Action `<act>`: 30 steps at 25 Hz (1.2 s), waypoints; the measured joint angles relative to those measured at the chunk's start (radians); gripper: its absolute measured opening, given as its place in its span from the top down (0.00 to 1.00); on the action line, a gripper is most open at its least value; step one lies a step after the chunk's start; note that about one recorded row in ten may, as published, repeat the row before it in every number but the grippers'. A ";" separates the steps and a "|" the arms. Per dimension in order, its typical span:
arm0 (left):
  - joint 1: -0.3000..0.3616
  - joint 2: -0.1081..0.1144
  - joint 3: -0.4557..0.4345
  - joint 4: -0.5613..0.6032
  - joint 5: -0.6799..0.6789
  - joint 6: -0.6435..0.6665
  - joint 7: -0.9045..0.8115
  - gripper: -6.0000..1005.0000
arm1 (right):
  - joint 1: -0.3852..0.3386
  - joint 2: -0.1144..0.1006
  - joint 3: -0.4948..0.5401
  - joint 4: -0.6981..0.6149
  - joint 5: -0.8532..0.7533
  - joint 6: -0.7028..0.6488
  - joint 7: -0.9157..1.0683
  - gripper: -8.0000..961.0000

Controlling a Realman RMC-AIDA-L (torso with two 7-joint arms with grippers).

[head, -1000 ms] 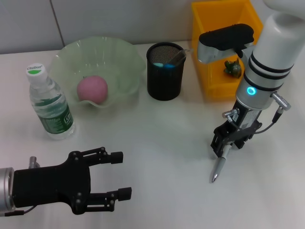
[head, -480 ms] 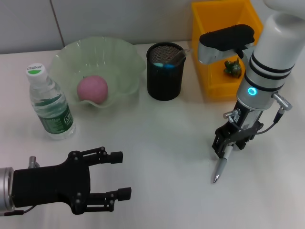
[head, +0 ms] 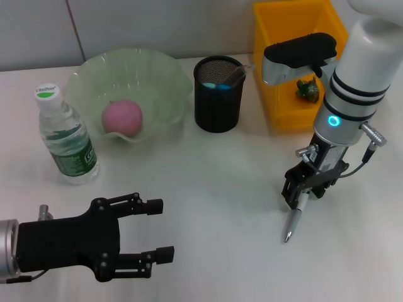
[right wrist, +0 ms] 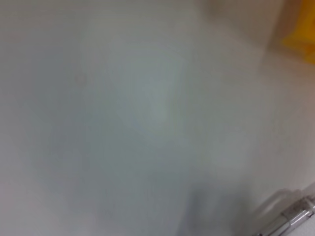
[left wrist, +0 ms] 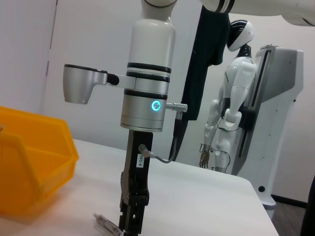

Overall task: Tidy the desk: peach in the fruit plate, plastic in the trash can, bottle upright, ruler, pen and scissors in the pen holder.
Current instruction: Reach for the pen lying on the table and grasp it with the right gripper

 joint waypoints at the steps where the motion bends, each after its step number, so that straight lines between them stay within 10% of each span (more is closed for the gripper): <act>1: -0.001 0.000 0.000 0.000 0.000 0.000 0.000 0.19 | 0.000 0.000 0.000 0.000 0.000 -0.001 0.000 0.48; 30: 0.001 0.000 0.000 0.012 0.000 0.008 -0.005 0.19 | -0.003 0.000 0.001 0.000 -0.001 -0.019 0.000 0.60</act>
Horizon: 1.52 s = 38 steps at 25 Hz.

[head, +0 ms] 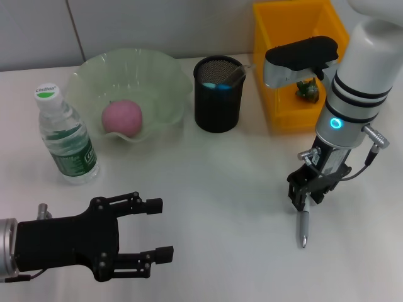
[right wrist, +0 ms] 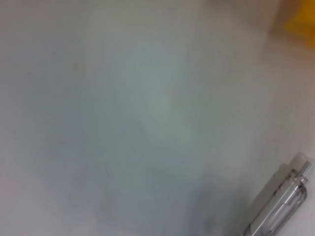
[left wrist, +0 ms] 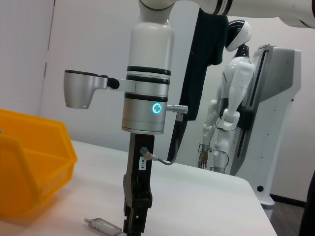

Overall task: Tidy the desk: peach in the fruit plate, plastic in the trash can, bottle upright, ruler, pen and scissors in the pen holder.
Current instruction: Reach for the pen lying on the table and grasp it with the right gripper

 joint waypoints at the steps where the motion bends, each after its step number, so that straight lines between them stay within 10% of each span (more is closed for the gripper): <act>1: 0.000 0.000 0.000 0.000 0.000 0.000 0.000 0.19 | 0.000 0.000 -0.001 0.000 0.000 0.000 0.000 0.61; 38: 0.008 0.000 0.000 0.012 0.000 0.019 0.000 0.19 | -0.012 0.000 -0.008 -0.001 0.011 -0.020 -0.003 0.87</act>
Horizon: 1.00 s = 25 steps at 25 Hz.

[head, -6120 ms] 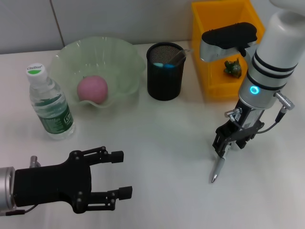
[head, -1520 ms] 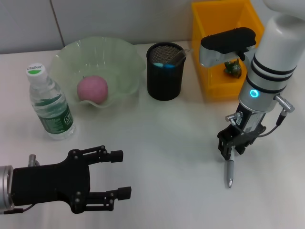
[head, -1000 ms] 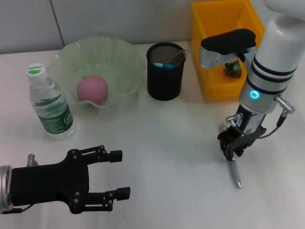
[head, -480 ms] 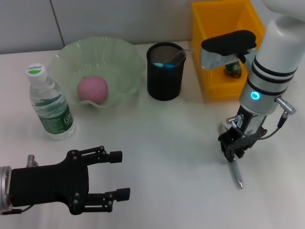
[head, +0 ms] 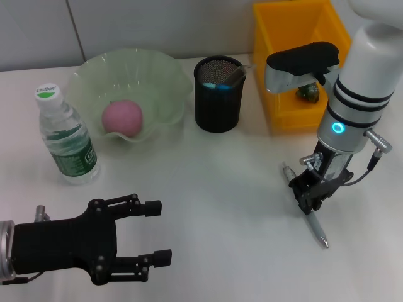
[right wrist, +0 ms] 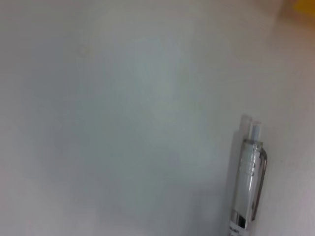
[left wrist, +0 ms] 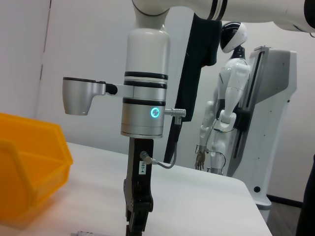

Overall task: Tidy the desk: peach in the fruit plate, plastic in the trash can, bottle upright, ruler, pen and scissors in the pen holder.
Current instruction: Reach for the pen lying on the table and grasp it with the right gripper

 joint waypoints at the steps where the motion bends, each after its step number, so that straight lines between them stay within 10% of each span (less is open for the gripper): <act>1: 0.001 0.000 0.000 0.000 0.000 0.000 0.000 0.19 | 0.000 0.000 0.000 0.000 0.000 0.000 0.000 0.87; 25: -0.005 0.000 0.000 0.001 0.000 0.000 0.003 0.19 | 0.000 0.002 -0.038 -0.004 -0.002 -0.003 -0.001 0.74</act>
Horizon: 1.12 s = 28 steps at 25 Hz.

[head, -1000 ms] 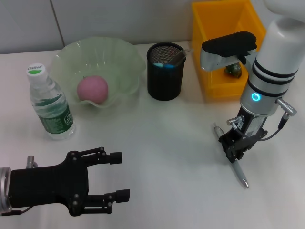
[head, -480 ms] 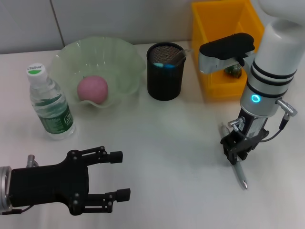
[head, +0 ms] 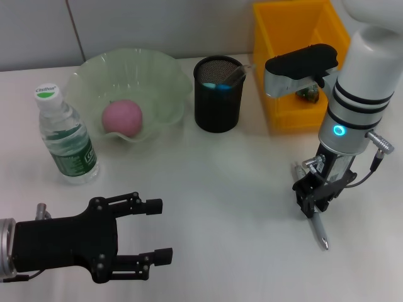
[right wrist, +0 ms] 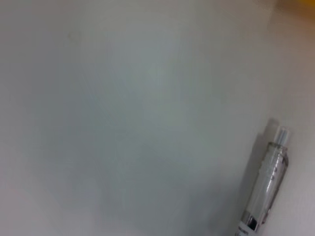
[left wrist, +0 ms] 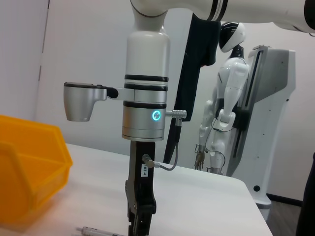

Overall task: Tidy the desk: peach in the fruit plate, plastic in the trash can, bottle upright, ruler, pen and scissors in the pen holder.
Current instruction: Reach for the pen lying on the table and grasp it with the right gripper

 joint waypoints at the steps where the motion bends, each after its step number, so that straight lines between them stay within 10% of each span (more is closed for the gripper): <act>1: 0.000 0.000 0.000 0.000 0.000 0.000 0.000 0.19 | 0.000 0.000 -0.001 0.000 0.000 0.000 0.000 0.74; 28: 0.005 0.000 -0.001 0.008 0.000 0.001 -0.003 0.19 | 0.005 0.002 -0.026 0.001 -0.002 0.010 0.000 0.81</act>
